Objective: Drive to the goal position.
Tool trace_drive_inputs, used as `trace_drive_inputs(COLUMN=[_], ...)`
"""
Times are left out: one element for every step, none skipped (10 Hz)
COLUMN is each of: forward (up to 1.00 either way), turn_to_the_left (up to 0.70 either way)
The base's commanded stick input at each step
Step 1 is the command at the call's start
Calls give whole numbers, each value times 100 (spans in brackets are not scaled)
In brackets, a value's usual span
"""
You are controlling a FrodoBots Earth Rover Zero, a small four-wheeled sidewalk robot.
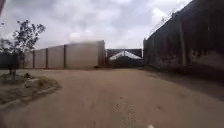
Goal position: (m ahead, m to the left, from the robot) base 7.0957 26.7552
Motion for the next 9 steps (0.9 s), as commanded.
trace_drive_inputs(forward=[100,100,100,100,100,100,100,100,100], turn_to_the_left=[0,0,0,17,27,27,27,27,27])
